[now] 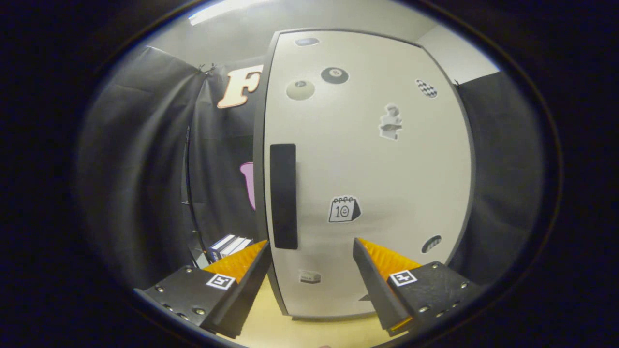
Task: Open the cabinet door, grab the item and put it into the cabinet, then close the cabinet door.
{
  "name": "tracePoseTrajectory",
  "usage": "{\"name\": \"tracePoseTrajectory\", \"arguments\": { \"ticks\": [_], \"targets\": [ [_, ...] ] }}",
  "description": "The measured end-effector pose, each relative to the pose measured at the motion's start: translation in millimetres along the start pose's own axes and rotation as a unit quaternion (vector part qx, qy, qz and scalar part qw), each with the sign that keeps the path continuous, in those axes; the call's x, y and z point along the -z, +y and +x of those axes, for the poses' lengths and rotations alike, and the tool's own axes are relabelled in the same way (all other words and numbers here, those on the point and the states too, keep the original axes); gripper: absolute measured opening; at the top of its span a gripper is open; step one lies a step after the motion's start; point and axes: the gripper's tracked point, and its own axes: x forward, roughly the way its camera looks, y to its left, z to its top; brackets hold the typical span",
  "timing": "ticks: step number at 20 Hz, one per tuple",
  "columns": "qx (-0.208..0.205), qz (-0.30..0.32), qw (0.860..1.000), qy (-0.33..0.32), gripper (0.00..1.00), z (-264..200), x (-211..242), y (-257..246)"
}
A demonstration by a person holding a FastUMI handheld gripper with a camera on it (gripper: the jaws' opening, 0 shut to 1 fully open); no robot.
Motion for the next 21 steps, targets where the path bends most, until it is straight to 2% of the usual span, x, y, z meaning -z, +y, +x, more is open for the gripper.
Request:
{"name": "tracePoseTrajectory", "arguments": {
  "ticks": [11,15,21],
  "targets": [
    [0.056,-0.004,0.998,0.012,1.0,-186.0,-5.6,-47.3],
    [0.072,-0.003,0.997,0.007,1.0,-219.6,-6.9,-55.0],
    [0.074,0.001,0.997,0.0,1.0,-238.3,-13.2,-52.3]
  ]
}}
